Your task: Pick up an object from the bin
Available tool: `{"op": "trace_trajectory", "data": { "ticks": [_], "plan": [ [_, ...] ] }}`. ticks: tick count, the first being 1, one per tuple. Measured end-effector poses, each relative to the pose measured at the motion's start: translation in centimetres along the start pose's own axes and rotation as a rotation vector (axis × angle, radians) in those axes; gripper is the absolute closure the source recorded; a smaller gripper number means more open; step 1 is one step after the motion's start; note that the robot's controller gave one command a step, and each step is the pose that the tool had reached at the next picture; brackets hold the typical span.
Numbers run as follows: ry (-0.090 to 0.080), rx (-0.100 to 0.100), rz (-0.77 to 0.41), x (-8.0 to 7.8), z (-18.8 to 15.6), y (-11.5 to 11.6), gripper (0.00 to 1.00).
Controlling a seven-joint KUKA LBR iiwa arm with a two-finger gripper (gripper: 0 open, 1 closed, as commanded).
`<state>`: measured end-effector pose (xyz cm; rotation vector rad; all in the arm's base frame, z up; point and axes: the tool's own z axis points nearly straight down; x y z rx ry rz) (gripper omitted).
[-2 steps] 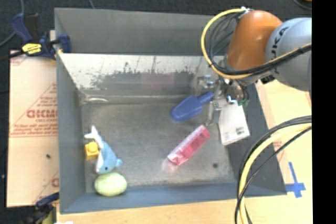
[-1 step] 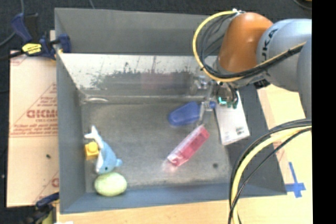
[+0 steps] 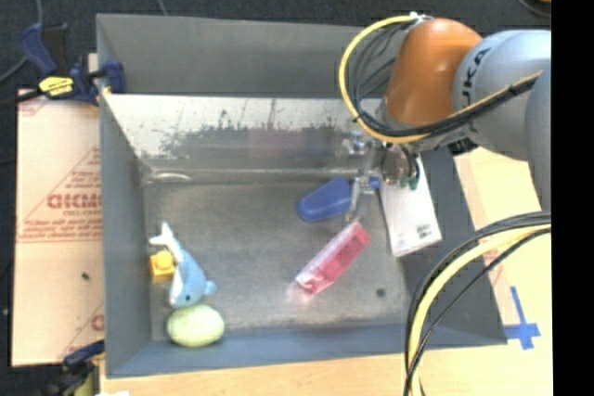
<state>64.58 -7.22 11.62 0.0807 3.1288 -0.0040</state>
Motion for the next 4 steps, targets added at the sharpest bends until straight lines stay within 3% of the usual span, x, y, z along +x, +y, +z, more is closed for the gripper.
{"op": "trace_trajectory", "data": {
  "ticks": [1, 2, 4],
  "plan": [
    [0.006, -0.002, -0.002, 5.4, 4.2, 2.1, 0.0],
    [-0.009, 0.0, 0.234, 1.9, 4.3, 0.4, 1.0],
    [-0.015, 0.002, 0.232, 2.0, 2.9, -0.4, 1.0]
  ]
}}
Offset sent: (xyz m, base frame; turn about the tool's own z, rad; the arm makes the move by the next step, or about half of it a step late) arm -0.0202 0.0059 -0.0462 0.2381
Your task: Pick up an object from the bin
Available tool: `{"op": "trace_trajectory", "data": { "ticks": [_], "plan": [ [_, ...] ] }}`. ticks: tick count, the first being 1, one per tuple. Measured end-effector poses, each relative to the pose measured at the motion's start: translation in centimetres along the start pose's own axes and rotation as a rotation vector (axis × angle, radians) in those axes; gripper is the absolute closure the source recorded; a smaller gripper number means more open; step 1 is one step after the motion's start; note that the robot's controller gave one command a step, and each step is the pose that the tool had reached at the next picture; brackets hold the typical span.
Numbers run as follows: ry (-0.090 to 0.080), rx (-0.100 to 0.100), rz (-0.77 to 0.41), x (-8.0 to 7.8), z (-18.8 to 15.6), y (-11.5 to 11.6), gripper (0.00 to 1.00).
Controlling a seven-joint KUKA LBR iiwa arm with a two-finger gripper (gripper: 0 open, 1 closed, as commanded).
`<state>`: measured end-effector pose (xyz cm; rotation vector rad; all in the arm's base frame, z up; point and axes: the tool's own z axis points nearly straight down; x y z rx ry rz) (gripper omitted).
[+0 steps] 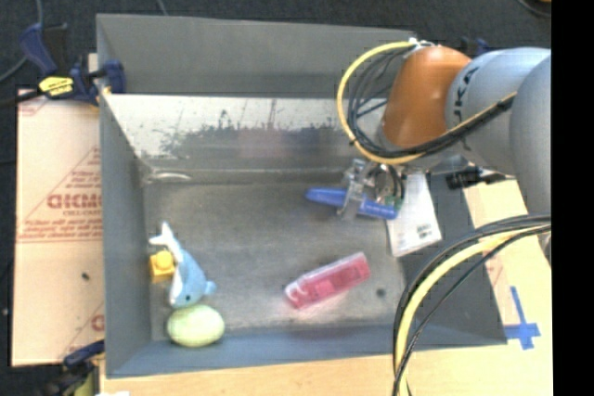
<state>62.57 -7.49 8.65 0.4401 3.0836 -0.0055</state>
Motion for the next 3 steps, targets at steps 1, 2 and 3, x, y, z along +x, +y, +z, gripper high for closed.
{"op": "trace_trajectory", "data": {
  "ticks": [1, 2, 3],
  "plan": [
    [0.003, 0.001, -0.063, -0.8, -9.6, 0.5, 1.0],
    [-0.008, 0.0, -0.092, -1.4, -1.5, 3.4, 1.0],
    [-0.003, 0.0, -0.041, -0.2, -16.7, 3.6, 1.0]
  ]
}}
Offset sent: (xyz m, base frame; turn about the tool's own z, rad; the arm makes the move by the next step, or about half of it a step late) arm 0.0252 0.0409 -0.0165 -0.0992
